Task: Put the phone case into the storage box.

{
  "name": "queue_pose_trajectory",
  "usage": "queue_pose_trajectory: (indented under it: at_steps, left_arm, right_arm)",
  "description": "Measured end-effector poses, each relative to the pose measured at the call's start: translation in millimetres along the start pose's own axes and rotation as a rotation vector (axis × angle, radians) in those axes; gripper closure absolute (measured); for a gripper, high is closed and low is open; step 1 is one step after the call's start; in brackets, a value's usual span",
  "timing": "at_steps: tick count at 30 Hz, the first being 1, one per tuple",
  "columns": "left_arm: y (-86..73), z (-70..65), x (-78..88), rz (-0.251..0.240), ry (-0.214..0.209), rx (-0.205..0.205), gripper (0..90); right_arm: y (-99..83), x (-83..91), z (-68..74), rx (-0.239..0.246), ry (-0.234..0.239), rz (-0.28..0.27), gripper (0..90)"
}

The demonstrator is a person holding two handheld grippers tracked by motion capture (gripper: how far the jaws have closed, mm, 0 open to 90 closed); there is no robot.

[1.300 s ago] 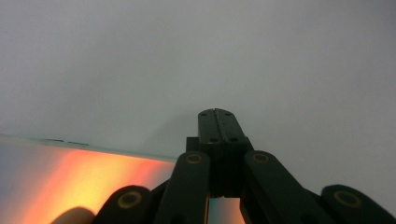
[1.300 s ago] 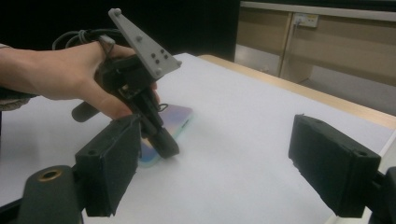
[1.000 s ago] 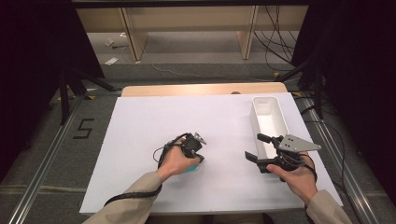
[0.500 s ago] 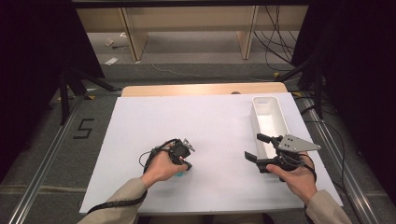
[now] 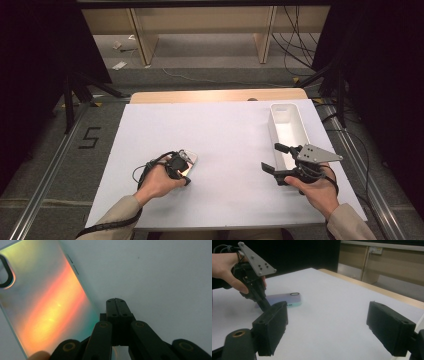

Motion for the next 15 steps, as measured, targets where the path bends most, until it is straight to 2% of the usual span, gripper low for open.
queue_pose_trajectory:
  at_steps: [8, 11, 15]
  left_arm:
    - [-15.9, 12.3, 8.2, -0.002, 0.023, 0.033, 89.6]
    - [-18.4, 14.8, 9.3, -0.016, 0.025, 0.048, 89.6]
    - [-19.5, 15.9, 10.0, -0.011, 0.027, 0.037, 89.4]
  right_arm:
    - [0.2, -0.2, 0.1, 0.000, -0.002, -0.001, 18.1]
    - [0.4, 0.1, 0.1, 0.001, -0.002, -0.003, 18.1]
    - [0.4, 0.3, 0.2, 0.001, -0.002, -0.004, 18.0]
Point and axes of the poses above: each handheld gripper's, and its own axes: x roughly backward along the jaws, y roughly out of its top, z roughly to its left, the point moved 8 cm from there along -x, roughly forward along the jaws, and after that the axes turned 4 degrees about -y, right-handed, at the moved point
